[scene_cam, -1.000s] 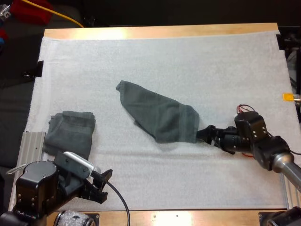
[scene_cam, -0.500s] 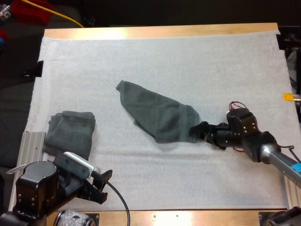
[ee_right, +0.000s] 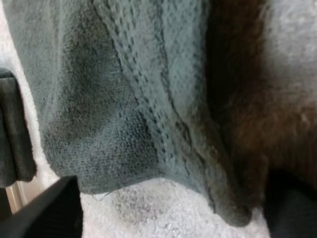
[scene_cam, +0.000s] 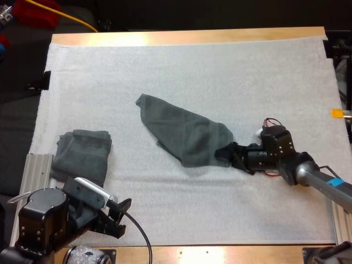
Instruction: Pick towel from pile, fold and stack
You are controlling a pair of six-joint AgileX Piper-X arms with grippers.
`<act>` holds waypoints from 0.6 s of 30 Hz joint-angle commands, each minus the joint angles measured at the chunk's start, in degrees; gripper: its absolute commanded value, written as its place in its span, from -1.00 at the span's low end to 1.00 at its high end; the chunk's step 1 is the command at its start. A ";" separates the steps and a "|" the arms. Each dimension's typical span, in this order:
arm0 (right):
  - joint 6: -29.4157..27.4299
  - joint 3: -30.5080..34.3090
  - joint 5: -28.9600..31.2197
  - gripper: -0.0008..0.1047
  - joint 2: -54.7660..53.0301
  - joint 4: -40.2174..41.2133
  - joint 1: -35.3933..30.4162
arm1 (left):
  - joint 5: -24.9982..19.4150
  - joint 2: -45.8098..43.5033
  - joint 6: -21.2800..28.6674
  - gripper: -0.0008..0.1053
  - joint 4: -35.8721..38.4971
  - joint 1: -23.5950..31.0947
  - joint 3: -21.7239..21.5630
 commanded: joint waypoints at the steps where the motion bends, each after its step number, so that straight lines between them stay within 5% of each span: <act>1: 0.27 0.06 -1.92 0.23 1.23 0.41 0.04 | -0.39 0.03 -0.13 0.31 -0.24 -0.20 -0.04; 10: 1.61 0.06 -2.33 -0.04 2.10 0.35 0.04 | -0.39 0.03 -0.13 0.31 -0.24 -0.20 -0.04; 17: 2.73 0.06 -2.33 -0.97 1.03 0.25 0.04 | -0.39 0.03 -0.13 0.31 -0.24 -0.20 -0.04; 18: 2.73 0.06 -2.13 -0.98 0.36 -0.04 0.04 | -0.39 0.03 -0.13 0.31 -0.24 -0.20 -0.04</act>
